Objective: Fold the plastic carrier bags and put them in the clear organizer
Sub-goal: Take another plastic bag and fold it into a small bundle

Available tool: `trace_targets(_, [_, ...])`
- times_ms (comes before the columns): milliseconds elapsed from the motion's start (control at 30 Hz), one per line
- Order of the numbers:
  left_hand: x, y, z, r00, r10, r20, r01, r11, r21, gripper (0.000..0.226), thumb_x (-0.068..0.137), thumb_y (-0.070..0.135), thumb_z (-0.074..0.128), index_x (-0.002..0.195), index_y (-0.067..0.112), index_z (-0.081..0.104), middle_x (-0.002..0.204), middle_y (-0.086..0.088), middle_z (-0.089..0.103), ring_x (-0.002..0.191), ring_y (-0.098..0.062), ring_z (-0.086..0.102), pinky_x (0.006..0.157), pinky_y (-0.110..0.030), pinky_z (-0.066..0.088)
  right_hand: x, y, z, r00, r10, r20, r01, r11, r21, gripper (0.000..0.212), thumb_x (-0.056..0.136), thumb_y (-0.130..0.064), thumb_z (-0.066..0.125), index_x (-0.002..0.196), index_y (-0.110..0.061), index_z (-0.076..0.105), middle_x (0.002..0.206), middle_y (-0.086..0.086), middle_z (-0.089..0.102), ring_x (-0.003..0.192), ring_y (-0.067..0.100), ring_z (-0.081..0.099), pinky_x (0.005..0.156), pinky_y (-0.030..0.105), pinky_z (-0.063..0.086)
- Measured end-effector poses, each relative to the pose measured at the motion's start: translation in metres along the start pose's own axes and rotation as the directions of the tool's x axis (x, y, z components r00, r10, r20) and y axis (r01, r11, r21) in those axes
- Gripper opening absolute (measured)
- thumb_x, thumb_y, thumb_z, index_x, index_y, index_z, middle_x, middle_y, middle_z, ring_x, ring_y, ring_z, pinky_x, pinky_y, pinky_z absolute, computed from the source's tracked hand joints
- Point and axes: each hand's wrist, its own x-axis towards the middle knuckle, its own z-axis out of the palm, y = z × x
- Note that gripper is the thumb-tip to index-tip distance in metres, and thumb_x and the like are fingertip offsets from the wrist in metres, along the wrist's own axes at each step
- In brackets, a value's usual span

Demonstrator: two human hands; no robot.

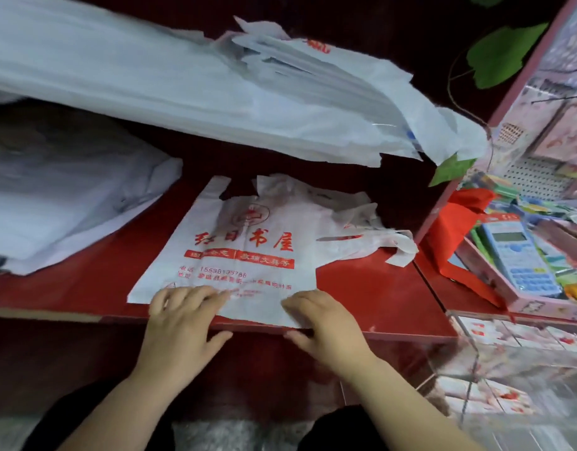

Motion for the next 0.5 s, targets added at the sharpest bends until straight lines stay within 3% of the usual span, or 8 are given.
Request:
trace_targets(67, [-0.003,-0.005,-0.001,0.998,0.026,-0.055,-0.030,0.997,-0.069,0.066,0.030,0.023,0.095,0.092,0.019,0.072,0.079,0.000,0.064,0.081,-0.016,0.040,0.074,-0.033,0.027,-0.007,0.007,0.000,0.999,0.001,-0.053,0.006,0.993,0.114,0.025,0.069,-0.029,0.054,0.091,-0.022,0.062,0.090,-0.005,0.064,0.086,0.009,0.049,0.076,0.016,0.039])
trace_targets(133, [-0.006,-0.012,-0.002,0.992,0.060,-0.107,-0.076,0.985,-0.153,0.061,0.043,0.023,0.091,0.096,0.027,0.062,0.084,0.006,0.056,0.079,-0.014,0.041,0.072,-0.029,0.028,-0.017,0.016,-0.002,0.995,0.043,-0.093,-0.026,0.985,0.172,0.022,0.071,-0.023,0.054,0.093,-0.026,0.057,0.095,-0.009,0.056,0.087,0.008,0.049,0.079,0.011,0.039])
trace_targets(233, [-0.010,-0.028,-0.006,0.981,0.091,-0.170,-0.122,0.977,-0.177,0.024,0.066,0.033,0.060,0.087,0.026,0.069,0.092,0.006,0.063,0.092,-0.015,0.047,0.081,-0.030,0.031,-0.027,0.028,-0.010,0.987,0.074,-0.139,-0.043,0.976,0.214,0.019,0.074,-0.021,0.053,0.091,-0.027,0.057,0.098,-0.012,0.054,0.085,0.003,0.051,0.083,0.002,0.035])
trace_targets(267, [-0.011,-0.033,-0.007,0.987,0.078,-0.139,-0.105,0.974,-0.200,0.028,0.070,0.034,0.052,0.082,0.022,0.074,0.093,0.009,0.067,0.102,-0.011,0.049,0.091,-0.029,0.029,-0.029,0.031,-0.012,0.983,0.097,-0.154,-0.060,0.972,0.226,0.018,0.075,-0.020,0.053,0.090,-0.028,0.057,0.098,-0.015,0.056,0.085,0.001,0.051,0.084,0.003,0.035])
trace_targets(333, [-0.015,-0.041,-0.010,0.996,0.021,-0.092,-0.049,0.948,-0.316,0.032,0.073,0.037,0.048,0.078,0.021,0.075,0.096,0.038,0.057,0.117,0.015,0.041,0.105,-0.015,0.017,-0.036,0.035,-0.014,0.971,0.156,-0.183,-0.102,0.956,0.274,0.015,0.076,-0.023,0.053,0.088,-0.031,0.057,0.103,-0.028,0.056,0.092,-0.005,0.052,0.086,0.005,0.035])
trace_targets(400, [-0.019,-0.042,-0.009,0.996,-0.033,-0.082,-0.007,0.895,-0.445,0.034,0.079,0.051,0.049,0.079,0.028,0.074,0.093,0.056,0.044,0.109,0.029,0.037,0.103,-0.005,0.017,-0.043,0.039,-0.013,0.960,0.210,-0.187,-0.147,0.941,0.304,0.013,0.077,-0.027,0.052,0.087,-0.033,0.057,0.108,-0.037,0.055,0.101,-0.012,0.051,0.089,0.007,0.035])
trace_targets(467, [-0.020,-0.036,-0.011,0.991,-0.096,-0.097,0.029,0.843,-0.537,0.032,0.080,0.066,0.044,0.086,0.045,0.068,0.092,0.057,0.045,0.100,0.030,0.043,0.098,0.000,0.020,-0.046,0.041,-0.014,0.940,0.291,-0.177,-0.225,0.921,0.319,0.015,0.077,-0.034,0.050,0.088,-0.036,0.060,0.104,-0.038,0.057,0.102,-0.013,0.053,0.088,0.010,0.036])
trace_targets(500, [-0.018,-0.032,-0.012,0.985,-0.135,-0.105,0.055,0.830,-0.555,0.020,0.077,0.065,0.047,0.089,0.057,0.062,0.089,0.057,0.046,0.097,0.030,0.044,0.096,0.002,0.021,-0.046,0.041,-0.015,0.921,0.350,-0.173,-0.275,0.896,0.347,0.016,0.076,-0.038,0.049,0.084,-0.036,0.062,0.099,-0.037,0.060,0.097,-0.012,0.055,0.085,0.010,0.037])
